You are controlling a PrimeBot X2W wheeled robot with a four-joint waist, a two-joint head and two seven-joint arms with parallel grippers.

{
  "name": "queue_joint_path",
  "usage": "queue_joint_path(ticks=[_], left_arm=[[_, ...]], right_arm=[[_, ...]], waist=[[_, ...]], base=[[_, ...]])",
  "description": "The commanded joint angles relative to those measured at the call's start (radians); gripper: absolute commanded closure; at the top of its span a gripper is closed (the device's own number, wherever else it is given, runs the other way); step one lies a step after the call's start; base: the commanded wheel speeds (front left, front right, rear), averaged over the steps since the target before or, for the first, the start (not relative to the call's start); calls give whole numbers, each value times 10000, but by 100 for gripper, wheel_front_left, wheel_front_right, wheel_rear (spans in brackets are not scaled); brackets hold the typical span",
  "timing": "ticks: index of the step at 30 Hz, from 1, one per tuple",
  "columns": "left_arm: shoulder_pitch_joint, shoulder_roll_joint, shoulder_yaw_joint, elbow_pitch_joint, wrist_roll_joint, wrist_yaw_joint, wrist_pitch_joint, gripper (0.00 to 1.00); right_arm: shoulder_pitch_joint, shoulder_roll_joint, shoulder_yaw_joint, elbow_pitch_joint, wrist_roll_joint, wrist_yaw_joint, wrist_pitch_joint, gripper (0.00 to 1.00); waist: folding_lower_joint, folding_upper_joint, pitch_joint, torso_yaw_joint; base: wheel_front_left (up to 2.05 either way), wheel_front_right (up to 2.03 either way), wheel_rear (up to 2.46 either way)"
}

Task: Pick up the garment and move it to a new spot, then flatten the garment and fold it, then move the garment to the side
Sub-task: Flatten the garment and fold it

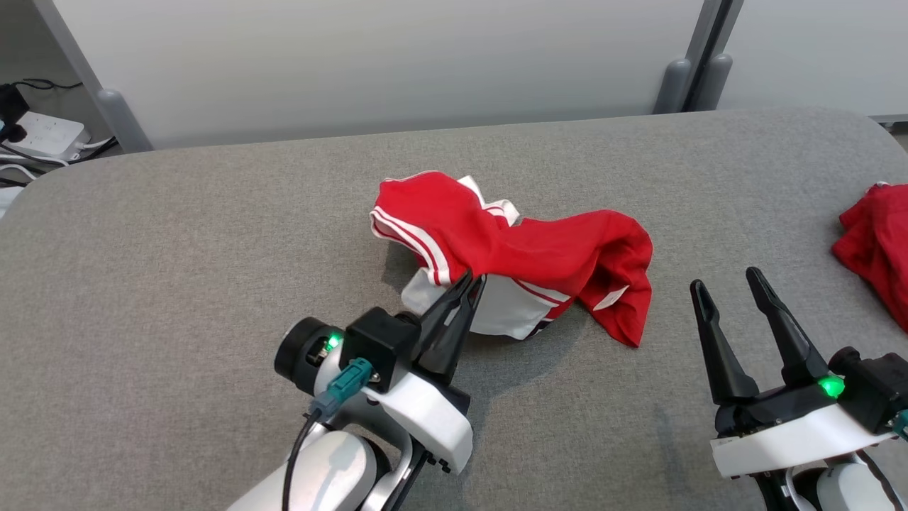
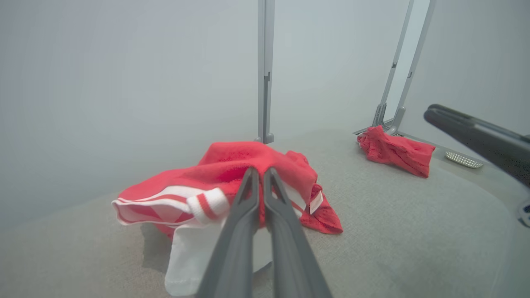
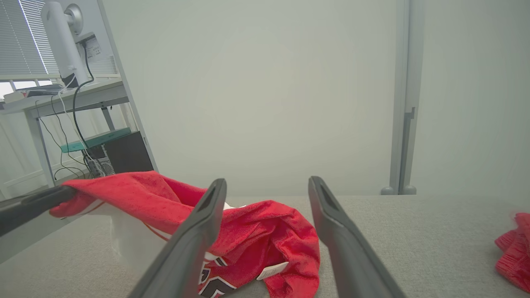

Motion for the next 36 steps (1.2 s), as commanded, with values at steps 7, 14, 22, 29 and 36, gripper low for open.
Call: queue_joint_path(ticks=[7, 14, 22, 29, 36], left_arm=[[-329, 1328, 1039, -3823, 569, 1360, 1507, 100], [-328, 1527, 1803, -1423, 6, 1268, 1142, 100], [-1620, 268, 1819, 3123, -451, -181, -502, 0], [-2782, -805, 1645, 4928, -62, -761, -1477, 0], [-2404, -1037, 2126, 4134, 350, -860, -1613, 0]], right_arm=[[-31, -91, 220, -172, -26, 42, -118, 0], [-198, 2, 415, -31, 14, 42, -118, 0], [-401, -95, 624, 311, 103, 42, -118, 0], [-466, -183, 799, 733, 165, 42, -118, 0], [-421, -216, 902, 1560, 264, 42, -118, 0]], waist=[[0, 0, 44, -238], [0, 0, 359, -444], [0, 0, 713, -465], [0, 0, 919, -477], [0, 0, 916, -315]], base=[[0, 0, 0], [0, 0, 0], [0, 0, 0], [0, 0, 0], [0, 0, 0]])
